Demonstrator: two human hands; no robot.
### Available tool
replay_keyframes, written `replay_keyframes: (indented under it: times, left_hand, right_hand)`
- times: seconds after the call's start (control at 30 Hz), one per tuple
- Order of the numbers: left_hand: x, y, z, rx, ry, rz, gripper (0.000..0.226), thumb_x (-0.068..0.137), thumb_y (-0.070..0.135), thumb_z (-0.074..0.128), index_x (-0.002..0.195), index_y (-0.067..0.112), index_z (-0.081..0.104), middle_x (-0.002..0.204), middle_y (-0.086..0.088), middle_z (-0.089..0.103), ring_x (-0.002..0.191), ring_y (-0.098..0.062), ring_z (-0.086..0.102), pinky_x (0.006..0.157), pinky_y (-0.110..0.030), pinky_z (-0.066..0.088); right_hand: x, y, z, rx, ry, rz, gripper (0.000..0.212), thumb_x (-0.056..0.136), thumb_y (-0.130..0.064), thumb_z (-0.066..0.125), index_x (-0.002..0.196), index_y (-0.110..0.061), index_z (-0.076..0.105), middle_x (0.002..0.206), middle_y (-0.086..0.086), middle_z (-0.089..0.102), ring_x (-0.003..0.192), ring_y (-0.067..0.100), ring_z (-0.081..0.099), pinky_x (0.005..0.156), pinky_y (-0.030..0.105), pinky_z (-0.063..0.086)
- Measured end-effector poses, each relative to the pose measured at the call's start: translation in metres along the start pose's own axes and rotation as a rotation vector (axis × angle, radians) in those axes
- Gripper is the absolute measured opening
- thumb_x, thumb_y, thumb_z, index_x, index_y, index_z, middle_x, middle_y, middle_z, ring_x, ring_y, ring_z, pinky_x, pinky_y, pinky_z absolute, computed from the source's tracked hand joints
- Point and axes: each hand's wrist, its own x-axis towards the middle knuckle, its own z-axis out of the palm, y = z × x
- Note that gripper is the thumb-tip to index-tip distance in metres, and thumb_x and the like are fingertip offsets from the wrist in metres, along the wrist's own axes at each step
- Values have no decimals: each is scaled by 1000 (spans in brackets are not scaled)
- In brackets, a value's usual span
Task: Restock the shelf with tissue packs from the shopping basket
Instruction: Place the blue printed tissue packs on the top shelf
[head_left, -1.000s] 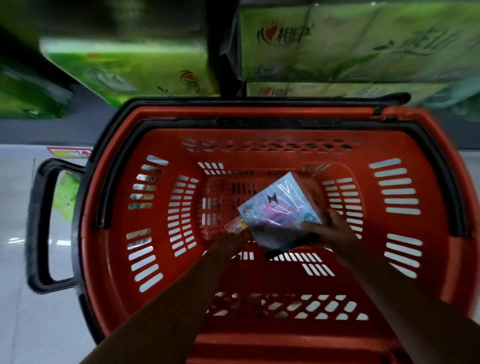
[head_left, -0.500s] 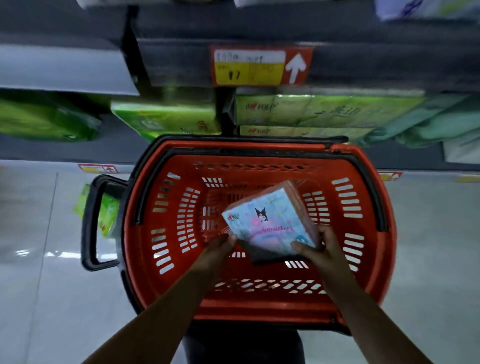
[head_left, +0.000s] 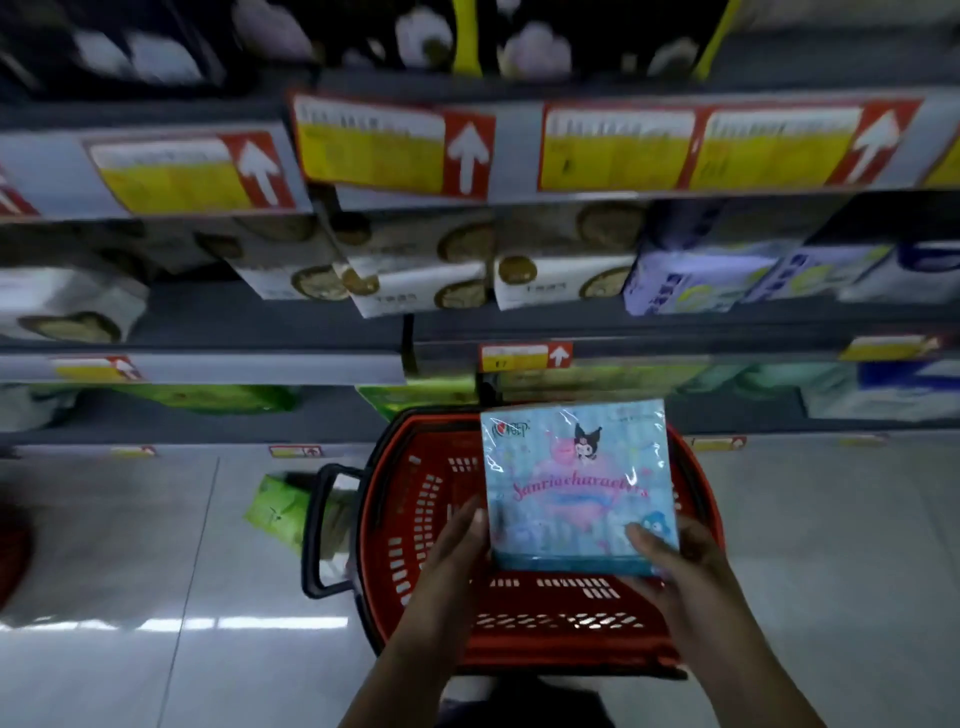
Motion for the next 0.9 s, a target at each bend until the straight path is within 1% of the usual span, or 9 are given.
replay_keyframes:
  times: [0.13,0.27,0.3,0.4,0.5,0.6,0.7,0.8,0.9]
  left_hand:
    - [-48,48,26,36,-66,54,33,85,32,60,116,23,65,111,-5,72,100,-24,70,73,-38,56]
    - [-92,82,47,122,-20,98,35,83,35,63,114,18,66,114,-9,71,102,-26,69,78,-39,54]
    - [-101,88,52,132,-12,93,34,82,34,63,112,18,68,113,-7,71,100,-24,69,77,-38,54]
    - [-127,105,63,127,16,76,34,74,31,66,105,17,69,103,-6,75,91,-22,72,74,-37,56]
    - [-157,122,71,135,40,81,42,70,30,69,109,12,66,106,-11,73,87,-23,72,80,-43,53]
    - [-186,137,79,123,47,120,37,75,25,69,110,12,65,105,-12,73,86,-25,72,81,-46,53]
    - [-211,158,86,102,53,163,29,80,25,67,106,12,66,103,-15,73,85,-28,72,67,-40,56]
    - [-232,185,93,68,38,212,34,75,26,69,103,7,68,110,-23,69,94,-37,69,72,-42,57]
    - [-258,217,102,59,18,284,31,78,23,66,103,5,66,104,-21,71,88,-35,71,66,-40,59]
  right_hand:
    - [-49,-40,18,59,-18,-17,42,61,-10,74,100,-6,59,114,16,68,103,28,65,73,40,54]
    - [-101,-72,30,56,-38,-25,96,30,-34,97,111,0,58,112,14,69,102,26,68,68,36,59]
    - [-112,-78,31,63,-41,-28,101,24,-37,97,109,1,58,110,14,70,101,25,69,67,35,59]
    - [-144,-96,35,106,-55,-40,77,42,-24,93,105,-2,55,112,17,69,99,28,69,64,35,59]
    - [-174,-111,40,109,-65,-58,66,46,-21,91,97,-5,53,105,17,70,100,31,68,63,35,59]
    - [-201,-123,43,154,-98,-87,27,69,-7,70,91,-5,54,104,18,68,105,34,64,63,34,59]
    - [-224,-138,55,181,-142,-103,37,72,-5,67,107,2,56,112,20,67,104,33,66,65,35,59]
    - [-245,-157,72,194,-207,-151,49,71,-7,68,117,4,56,116,20,66,101,29,68,67,36,58]
    - [-262,-182,89,195,-248,-192,58,64,-11,73,117,5,54,117,21,65,99,29,68,68,38,59]
